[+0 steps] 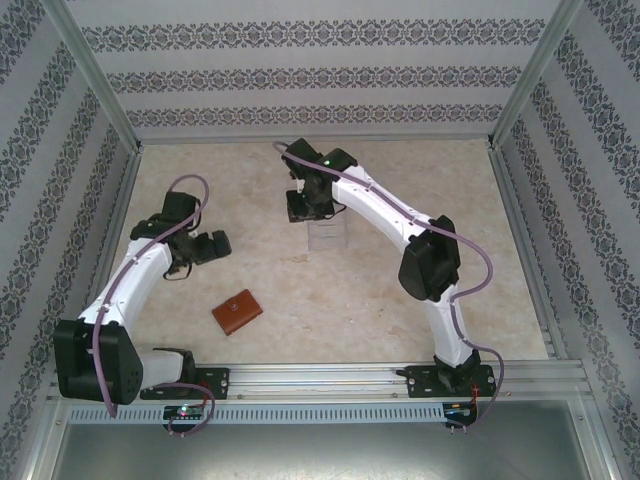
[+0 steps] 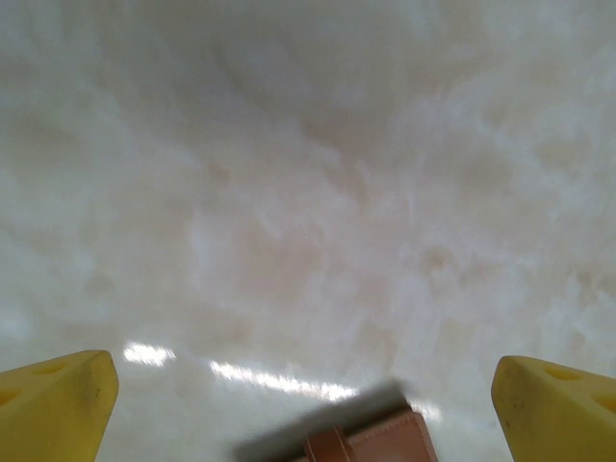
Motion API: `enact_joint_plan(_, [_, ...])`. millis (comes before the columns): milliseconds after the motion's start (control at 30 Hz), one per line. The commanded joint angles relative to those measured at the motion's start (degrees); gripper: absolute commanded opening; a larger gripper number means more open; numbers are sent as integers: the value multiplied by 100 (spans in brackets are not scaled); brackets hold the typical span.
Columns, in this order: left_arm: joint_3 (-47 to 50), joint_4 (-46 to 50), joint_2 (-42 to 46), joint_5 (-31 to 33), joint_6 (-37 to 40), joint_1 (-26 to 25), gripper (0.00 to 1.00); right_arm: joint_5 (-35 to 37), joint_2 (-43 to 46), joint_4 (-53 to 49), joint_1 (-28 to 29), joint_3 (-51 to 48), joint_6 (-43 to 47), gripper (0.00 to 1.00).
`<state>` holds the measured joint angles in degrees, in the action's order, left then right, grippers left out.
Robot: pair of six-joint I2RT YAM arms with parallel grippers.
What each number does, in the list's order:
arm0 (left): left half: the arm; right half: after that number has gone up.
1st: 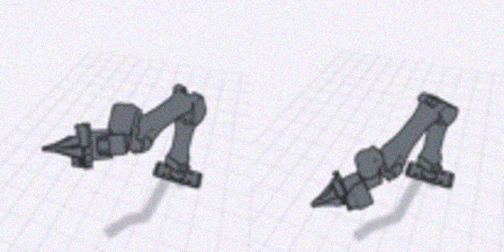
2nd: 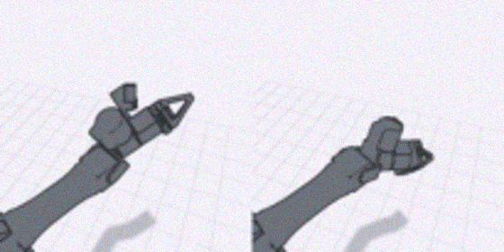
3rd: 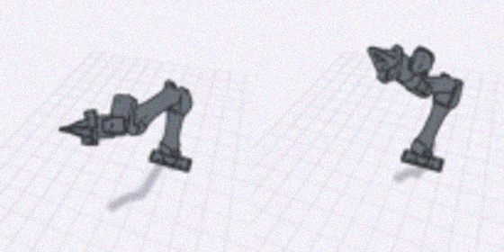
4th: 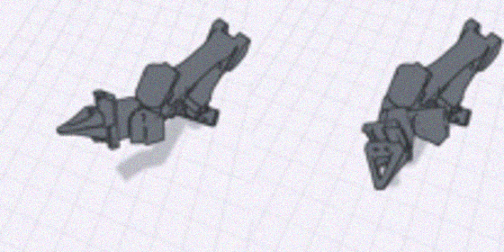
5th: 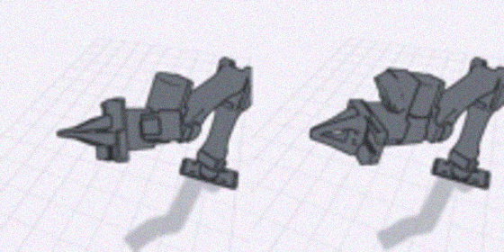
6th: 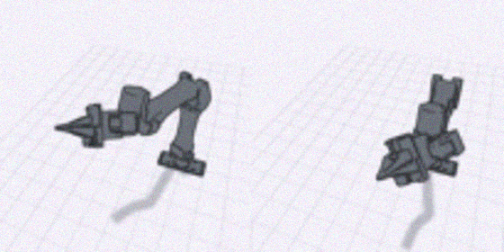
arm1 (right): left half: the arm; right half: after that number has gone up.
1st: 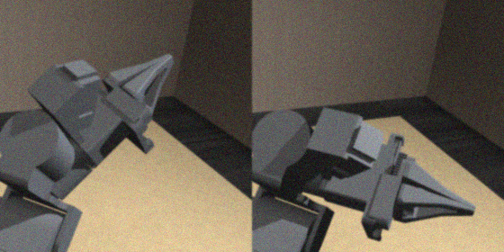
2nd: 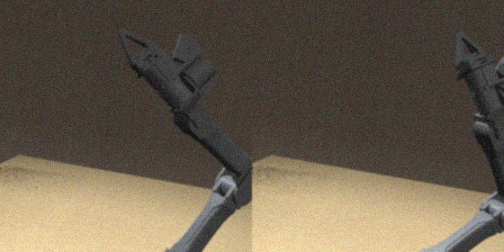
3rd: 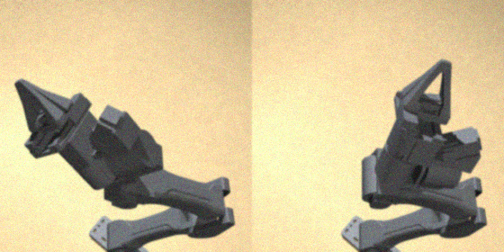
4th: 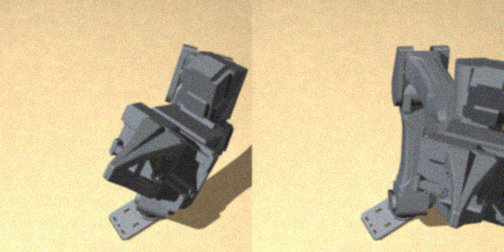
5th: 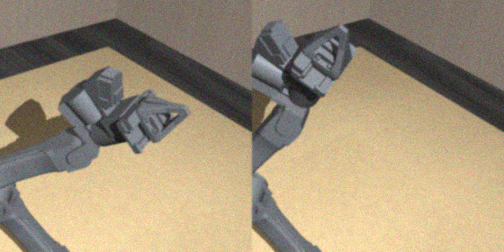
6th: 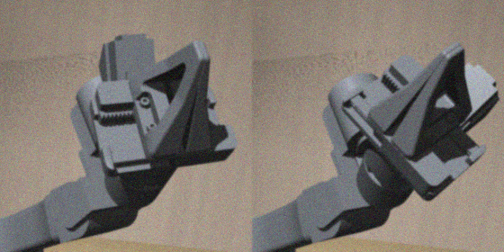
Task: Take the credit cards out of the card holder
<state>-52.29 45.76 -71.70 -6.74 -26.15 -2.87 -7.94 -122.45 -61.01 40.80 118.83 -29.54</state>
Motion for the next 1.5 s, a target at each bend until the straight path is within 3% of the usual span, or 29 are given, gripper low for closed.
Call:
enact_joint_plan(0, [508, 29, 336, -585, -927, -96, 100, -471, 261, 445, 107, -475, 144, 30])
enact_joint_plan(333, [1955, -331, 1225, -866, -2027, -661, 100, -550, 641, 931, 161, -1553, 62, 30])
enact_joint_plan(600, [2225, -1049, 993, -1180, -2302, -1134, 99, -495, 737, 942, 124, -1798, 150, 30])
enact_joint_plan(1000, [1236, -1500, -494, -1327, -1315, -1573, 96, -413, 1043, 1074, 68, -2345, 13, 30])
enact_joint_plan(1467, [-448, -1469, -2467, -1507, -863, -2988, 96, -121, 2019, 1208, -416, -3411, -195, 30])
